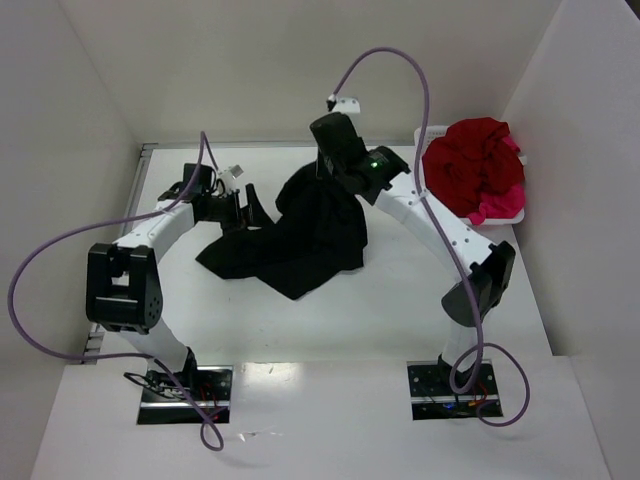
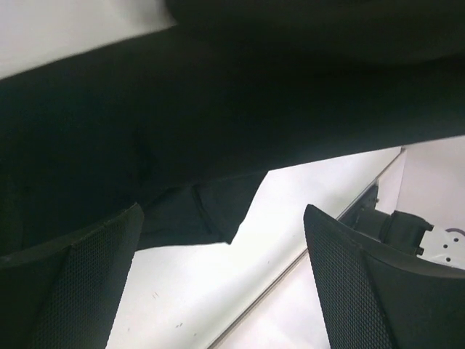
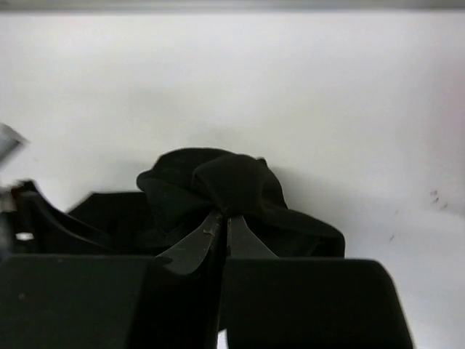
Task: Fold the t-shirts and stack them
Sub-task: Flatten out the tshirt
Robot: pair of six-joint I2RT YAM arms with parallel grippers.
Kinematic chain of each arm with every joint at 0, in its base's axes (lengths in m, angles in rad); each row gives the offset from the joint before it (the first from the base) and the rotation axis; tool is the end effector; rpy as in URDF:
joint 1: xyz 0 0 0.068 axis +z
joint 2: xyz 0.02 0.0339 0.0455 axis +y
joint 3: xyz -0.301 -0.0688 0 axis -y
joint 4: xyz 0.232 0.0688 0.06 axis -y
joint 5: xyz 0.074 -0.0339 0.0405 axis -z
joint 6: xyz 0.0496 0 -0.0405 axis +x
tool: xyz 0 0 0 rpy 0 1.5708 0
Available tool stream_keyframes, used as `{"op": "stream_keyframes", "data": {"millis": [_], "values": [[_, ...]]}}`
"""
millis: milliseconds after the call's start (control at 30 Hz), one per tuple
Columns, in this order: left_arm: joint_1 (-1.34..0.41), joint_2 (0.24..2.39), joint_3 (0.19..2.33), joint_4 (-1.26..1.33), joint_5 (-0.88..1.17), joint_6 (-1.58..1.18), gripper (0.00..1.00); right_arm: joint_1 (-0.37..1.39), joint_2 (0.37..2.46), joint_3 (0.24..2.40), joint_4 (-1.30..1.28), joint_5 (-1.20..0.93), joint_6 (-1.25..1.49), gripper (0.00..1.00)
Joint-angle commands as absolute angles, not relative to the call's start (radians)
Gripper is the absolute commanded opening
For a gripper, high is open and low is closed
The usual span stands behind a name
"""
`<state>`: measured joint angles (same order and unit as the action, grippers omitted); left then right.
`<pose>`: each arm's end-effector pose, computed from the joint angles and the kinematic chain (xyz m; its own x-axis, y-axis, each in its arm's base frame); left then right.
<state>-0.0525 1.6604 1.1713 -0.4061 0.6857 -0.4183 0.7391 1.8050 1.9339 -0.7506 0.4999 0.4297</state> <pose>0.3481 -0.0497 0.2696 -0.8892 -0.2681 -0.3707 0.0819 0.7039 -0.7055 0.3174 0.2571 0.4272 -0.5176 0.0229 -0.8553 -0.0963 0.9917 0.0849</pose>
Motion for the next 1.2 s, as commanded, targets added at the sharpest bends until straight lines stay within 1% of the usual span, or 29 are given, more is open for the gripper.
{"op": "stream_keyframes", "data": {"millis": [0, 67, 167, 233, 300, 500, 567, 600, 733, 900, 1067, 1167], "values": [[-0.049, 1.649, 1.193, -0.368, 0.704, -0.405, 0.99, 0.741, 1.736, 2.101, -0.748, 0.532, 0.402, 0.0], [-0.061, 1.638, 1.193, -0.357, 0.727, -0.381, 0.99, 0.741, 1.755, 2.186, -0.761, 0.541, 0.384, 0.0], [-0.096, 1.629, 1.203, -0.309, 0.727, -0.37, 0.99, 0.741, 1.764, 2.238, -0.77, 0.519, 0.383, 0.0], [-0.124, 1.629, 1.213, -0.296, 0.683, -0.357, 0.99, 0.741, 1.764, 2.238, -0.77, 0.508, 0.383, 0.0], [-0.159, 1.64, 1.238, -0.296, 0.583, -0.347, 0.99, 0.741, 1.753, 2.238, -0.779, 0.492, 0.383, 0.0], [-0.16, 1.68, 1.279, -0.316, 0.389, -0.403, 0.99, 0.741, 1.694, 2.247, -0.779, 0.526, 0.374, 0.0], [-0.16, 1.68, 1.279, -0.351, 0.339, -0.419, 0.99, 0.741, 1.684, 2.227, -0.779, 0.538, 0.374, 0.0], [-0.16, 1.68, 1.288, -0.374, 0.26, -0.405, 0.99, 0.741, 1.684, 2.214, -0.779, 0.538, 0.374, 0.0], [-0.16, 1.709, 1.298, -0.468, 0.125, -0.368, 0.99, 0.741, 1.652, 2.094, -0.753, 0.537, 0.387, 0.0], [-0.16, 1.75, 1.273, -0.488, 0.124, -0.382, 0.99, 0.729, 1.652, 2.071, -0.744, 0.528, 0.396, 0.0], [-0.16, 1.769, 1.25, -0.5, -0.013, -0.402, 0.99, 0.729, 1.643, 2.05, -0.744, 0.518, 0.387, 0.0], [-0.16, 1.787, 1.261, -0.509, -0.023, -0.42, 0.99, 0.729, 1.643, 2.04, -0.735, 0.509, 0.387, 0.0]]}}
